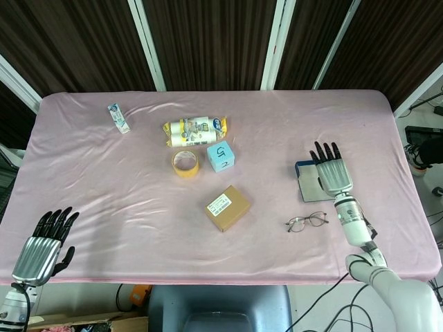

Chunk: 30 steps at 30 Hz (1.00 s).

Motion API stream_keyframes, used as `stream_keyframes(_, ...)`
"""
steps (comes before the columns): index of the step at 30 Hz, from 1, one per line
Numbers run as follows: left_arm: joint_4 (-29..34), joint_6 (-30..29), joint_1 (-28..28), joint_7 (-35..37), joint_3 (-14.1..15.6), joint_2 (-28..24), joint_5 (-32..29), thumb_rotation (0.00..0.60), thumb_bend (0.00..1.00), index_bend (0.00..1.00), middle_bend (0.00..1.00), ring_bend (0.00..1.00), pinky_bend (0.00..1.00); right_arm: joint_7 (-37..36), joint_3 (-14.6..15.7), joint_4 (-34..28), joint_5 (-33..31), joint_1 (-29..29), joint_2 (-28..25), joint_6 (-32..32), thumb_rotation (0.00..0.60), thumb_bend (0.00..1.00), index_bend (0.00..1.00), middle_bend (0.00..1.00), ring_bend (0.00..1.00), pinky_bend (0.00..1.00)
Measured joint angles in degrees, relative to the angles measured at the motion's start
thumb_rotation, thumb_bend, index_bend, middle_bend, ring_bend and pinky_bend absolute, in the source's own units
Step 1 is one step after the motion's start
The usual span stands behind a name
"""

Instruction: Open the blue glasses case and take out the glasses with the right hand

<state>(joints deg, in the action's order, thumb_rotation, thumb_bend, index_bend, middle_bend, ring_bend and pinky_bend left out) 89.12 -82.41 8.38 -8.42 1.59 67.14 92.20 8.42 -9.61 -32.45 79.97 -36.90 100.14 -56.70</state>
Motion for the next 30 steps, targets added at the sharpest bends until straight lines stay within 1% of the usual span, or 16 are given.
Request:
stream_keyframes(3,0.0,-0.1,0.0,0.0,0.1,0.0,0.3,0.600,0.42,0.00,0.00,0.00,0.08,-0.7,1.3,-8.4,1.9,1.4,-4.6,-3.2,0.600,0.49,0.38,0.00,0.00,0.00)
stream_keyframes(4,0.0,-0.2,0.0,0.0,0.1,0.0,0.4,0.600,0.42,0.00,0.00,0.00,0.08,-0.8,1.9,-12.2,2.6,2.0,-6.6,-4.3,0.600,0.49,0.40,0.00,0.00,0.00)
stream_keyframes(6,0.0,-0.3,-0.1,0.0,0.2,0.0,0.4,0.600,0.42,0.00,0.00,0.00,0.08,-0.7,2.8,-18.2,3.5,3.0,-9.9,-5.6,0.600,0.49,0.43,0.00,0.00,0.00)
stream_keyframes(7,0.0,-0.3,-0.1,-0.1,0.2,0.0,0.4,0.600,0.42,0.00,0.00,0.00,0.08,-0.6,3.5,-22.3,4.1,3.6,-12.2,-6.2,0.600,0.49,0.44,0.00,0.00,0.00)
stream_keyframes(10,0.0,-0.1,-0.1,-0.2,0.2,0.1,0.4,0.600,0.42,0.00,0.00,0.00,0.08,-0.2,5.6,-32.1,5.3,5.3,-18.0,-7.0,0.600,0.49,0.46,0.00,0.00,0.00)
stream_keyframes(13,0.1,-0.2,-0.1,-0.3,0.4,0.1,0.7,0.600,0.42,0.00,0.00,0.00,0.08,0.8,8.2,-39.4,6.3,7.1,-23.6,-7.1,0.600,0.49,0.49,0.00,0.00,0.00)
stream_keyframes(14,0.1,-0.2,-0.1,-0.3,0.4,0.1,0.7,0.600,0.42,0.00,0.00,0.00,0.08,1.2,9.1,-40.6,6.5,7.6,-24.8,-7.0,0.600,0.49,0.49,0.00,0.00,0.00)
stream_keyframes(16,0.1,-0.2,-0.1,-0.3,0.4,0.1,0.7,0.600,0.42,0.00,0.00,0.00,0.08,1.6,10.3,-41.7,6.8,8.4,-25.9,-6.2,0.600,0.49,0.50,0.00,0.00,0.00)
stream_keyframes(20,0.0,-0.3,-0.1,0.0,0.3,0.0,0.7,0.600,0.42,0.00,0.00,0.00,0.08,0.6,11.0,-41.0,6.8,8.5,-25.3,-4.2,0.600,0.49,0.52,0.00,0.00,0.00)
stream_keyframes(30,0.0,-0.4,-0.1,0.3,0.3,-0.1,0.6,0.600,0.42,0.00,0.00,0.00,0.08,-1.4,11.2,-36.4,7.5,7.7,-20.5,-2.3,0.600,0.49,0.54,0.01,0.00,0.00)
